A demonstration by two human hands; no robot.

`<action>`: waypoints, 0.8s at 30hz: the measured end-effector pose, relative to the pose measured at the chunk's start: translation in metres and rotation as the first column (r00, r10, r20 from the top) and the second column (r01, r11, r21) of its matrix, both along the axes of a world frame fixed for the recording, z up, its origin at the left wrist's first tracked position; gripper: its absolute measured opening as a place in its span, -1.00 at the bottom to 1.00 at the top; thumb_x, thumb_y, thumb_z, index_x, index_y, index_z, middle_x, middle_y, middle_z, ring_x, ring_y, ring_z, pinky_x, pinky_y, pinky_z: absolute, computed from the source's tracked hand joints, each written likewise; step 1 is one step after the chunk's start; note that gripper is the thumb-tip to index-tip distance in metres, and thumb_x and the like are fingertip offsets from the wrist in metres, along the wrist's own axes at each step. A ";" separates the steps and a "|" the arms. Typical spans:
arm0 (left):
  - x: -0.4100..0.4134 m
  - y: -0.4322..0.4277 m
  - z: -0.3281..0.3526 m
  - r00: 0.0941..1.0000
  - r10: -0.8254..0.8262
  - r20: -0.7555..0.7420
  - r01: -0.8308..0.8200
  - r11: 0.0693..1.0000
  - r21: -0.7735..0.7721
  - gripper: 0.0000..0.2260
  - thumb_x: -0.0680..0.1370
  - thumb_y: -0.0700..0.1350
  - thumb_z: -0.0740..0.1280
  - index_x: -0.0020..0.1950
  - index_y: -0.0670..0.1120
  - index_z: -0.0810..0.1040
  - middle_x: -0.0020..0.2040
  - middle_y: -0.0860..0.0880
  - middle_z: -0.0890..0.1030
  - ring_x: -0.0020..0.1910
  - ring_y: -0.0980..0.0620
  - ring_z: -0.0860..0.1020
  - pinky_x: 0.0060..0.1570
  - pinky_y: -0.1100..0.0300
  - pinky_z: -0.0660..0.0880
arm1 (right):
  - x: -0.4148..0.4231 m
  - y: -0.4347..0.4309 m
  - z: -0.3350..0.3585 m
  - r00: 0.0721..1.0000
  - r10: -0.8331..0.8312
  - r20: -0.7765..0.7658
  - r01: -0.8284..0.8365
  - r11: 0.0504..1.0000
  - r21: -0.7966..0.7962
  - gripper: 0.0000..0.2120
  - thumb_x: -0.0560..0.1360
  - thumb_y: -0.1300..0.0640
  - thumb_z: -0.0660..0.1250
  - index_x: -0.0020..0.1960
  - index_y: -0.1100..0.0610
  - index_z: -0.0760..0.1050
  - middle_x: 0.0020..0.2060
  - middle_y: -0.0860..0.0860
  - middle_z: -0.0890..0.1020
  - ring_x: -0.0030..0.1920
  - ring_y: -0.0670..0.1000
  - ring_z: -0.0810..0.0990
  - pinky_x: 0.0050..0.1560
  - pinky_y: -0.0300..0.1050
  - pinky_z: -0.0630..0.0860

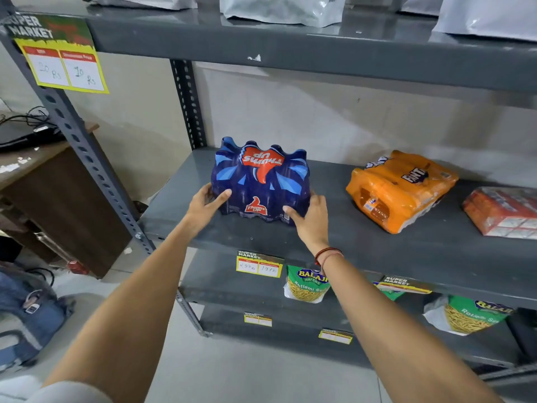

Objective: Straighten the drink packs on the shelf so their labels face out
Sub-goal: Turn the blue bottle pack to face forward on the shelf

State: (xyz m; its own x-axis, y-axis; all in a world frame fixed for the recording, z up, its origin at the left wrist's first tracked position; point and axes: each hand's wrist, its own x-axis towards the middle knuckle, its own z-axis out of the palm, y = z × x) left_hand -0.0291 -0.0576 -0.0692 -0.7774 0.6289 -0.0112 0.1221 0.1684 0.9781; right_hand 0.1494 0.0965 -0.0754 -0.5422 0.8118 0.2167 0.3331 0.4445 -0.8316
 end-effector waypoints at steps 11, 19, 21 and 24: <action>0.021 -0.043 -0.009 0.993 0.116 -0.031 -0.117 0.993 -0.026 -0.41 0.48 0.18 0.31 0.41 -0.08 0.29 0.32 0.00 0.48 0.25 0.02 0.49 0.29 0.01 0.43 | 0.017 -0.044 -0.005 0.998 0.024 -0.056 -0.020 0.998 0.066 -0.50 0.38 0.01 0.47 0.19 0.23 0.43 0.05 0.17 0.50 0.10 0.14 0.51 0.10 -0.01 0.51; 0.032 -0.052 -0.007 0.989 0.133 -0.068 -0.136 0.990 -0.041 -0.48 0.53 0.10 0.25 0.42 -0.09 0.27 0.37 -0.04 0.44 0.21 0.04 0.47 0.22 0.09 0.44 | 0.026 -0.057 -0.008 0.996 0.046 -0.077 -0.041 0.997 0.064 -0.48 0.39 -0.03 0.45 0.22 0.22 0.42 0.07 0.14 0.50 0.12 0.08 0.51 0.06 -0.13 0.50; 0.032 -0.050 -0.007 0.989 0.136 -0.057 -0.138 0.990 -0.041 -0.47 0.54 0.09 0.24 0.44 -0.09 0.24 0.40 -0.05 0.41 0.21 0.05 0.44 0.22 0.07 0.43 | 0.027 -0.056 -0.009 0.996 0.046 -0.078 -0.041 0.997 0.061 -0.47 0.39 -0.05 0.44 0.23 0.21 0.40 0.08 0.14 0.50 0.14 0.08 0.50 0.07 -0.09 0.53; 0.036 -0.047 -0.007 0.987 0.156 -0.036 -0.157 0.987 -0.032 -0.48 0.56 0.06 0.22 0.46 -0.11 0.21 0.42 -0.06 0.38 0.20 0.08 0.42 0.21 0.11 0.42 | 0.028 -0.053 -0.010 0.996 0.052 -0.071 -0.048 0.997 0.068 -0.47 0.39 -0.07 0.44 0.23 0.20 0.40 0.07 0.12 0.50 0.13 0.08 0.50 0.06 -0.09 0.54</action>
State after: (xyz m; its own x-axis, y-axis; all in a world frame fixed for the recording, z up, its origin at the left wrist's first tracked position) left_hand 0.0066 -0.1048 -0.0761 -0.8664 0.4993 -0.0032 0.1239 0.2212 0.9673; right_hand 0.1769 0.0432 -0.0855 -0.5627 0.7665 0.3096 0.2489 0.5142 -0.8207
